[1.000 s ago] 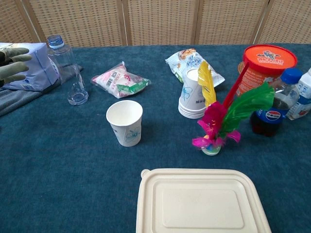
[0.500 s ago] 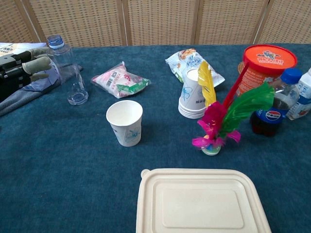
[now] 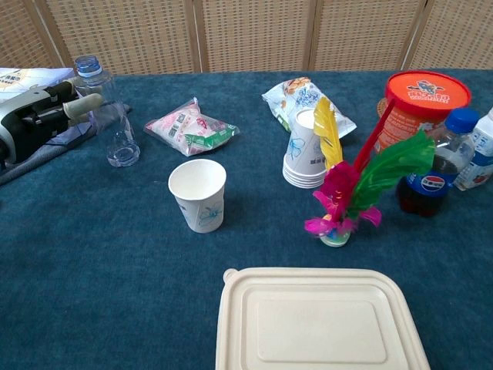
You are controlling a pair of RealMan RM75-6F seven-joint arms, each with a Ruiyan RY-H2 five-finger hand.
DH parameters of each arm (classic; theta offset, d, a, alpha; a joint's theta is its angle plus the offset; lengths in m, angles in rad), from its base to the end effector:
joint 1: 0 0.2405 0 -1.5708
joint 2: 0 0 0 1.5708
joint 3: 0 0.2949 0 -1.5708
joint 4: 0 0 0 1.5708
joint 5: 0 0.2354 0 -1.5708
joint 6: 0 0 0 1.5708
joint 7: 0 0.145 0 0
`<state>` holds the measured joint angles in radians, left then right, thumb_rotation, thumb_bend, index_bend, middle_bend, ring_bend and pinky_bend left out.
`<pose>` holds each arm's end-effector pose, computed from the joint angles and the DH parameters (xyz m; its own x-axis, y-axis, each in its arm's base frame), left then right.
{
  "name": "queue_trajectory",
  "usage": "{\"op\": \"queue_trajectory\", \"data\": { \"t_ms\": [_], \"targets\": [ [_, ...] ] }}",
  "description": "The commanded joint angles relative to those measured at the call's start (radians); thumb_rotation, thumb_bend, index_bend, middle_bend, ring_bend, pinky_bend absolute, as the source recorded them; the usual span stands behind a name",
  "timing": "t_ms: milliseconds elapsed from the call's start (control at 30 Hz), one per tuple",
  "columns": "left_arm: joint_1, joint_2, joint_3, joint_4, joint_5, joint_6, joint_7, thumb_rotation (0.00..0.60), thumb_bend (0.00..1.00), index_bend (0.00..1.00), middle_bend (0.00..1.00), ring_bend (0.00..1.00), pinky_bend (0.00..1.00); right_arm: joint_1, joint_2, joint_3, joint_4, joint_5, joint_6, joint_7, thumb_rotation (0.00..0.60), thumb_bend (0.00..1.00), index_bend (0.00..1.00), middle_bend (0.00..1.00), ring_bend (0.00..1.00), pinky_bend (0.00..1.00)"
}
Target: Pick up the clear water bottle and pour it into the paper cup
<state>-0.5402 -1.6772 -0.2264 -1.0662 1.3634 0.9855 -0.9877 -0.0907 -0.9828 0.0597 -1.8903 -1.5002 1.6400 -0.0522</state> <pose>-0.2893 0.3770 -0.0389 -0.5757 0.2717 0.7712 0.8091 0.0531 0.5853 -0.3230 -0.1283 0.1970 0.3259 0.0935 0.9408 -0.9394 0.1439 0.3111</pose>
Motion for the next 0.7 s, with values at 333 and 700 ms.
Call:
{"op": "queue_trajectory", "data": {
  "t_ms": [333, 700],
  "targets": [
    [-0.041, -0.062, 0.045, 0.148, 0.071, 0.028, 0.017, 0.382, 0.47, 0.04, 0.09, 0.10, 0.24, -0.015, 0.012, -0.005, -0.007, 0.003, 0.013, 0.005, 0.600, 0.46, 0.00, 0.02, 0.00, 0.00],
    [-0.056, -0.144, 0.050, 0.289, 0.074, 0.075, 0.056, 0.598, 0.58, 0.23, 0.28, 0.30, 0.41, -0.047, 0.020, -0.021, -0.012, -0.007, 0.044, 0.013, 0.600, 0.45, 0.00, 0.02, 0.00, 0.00]
  ]
}}
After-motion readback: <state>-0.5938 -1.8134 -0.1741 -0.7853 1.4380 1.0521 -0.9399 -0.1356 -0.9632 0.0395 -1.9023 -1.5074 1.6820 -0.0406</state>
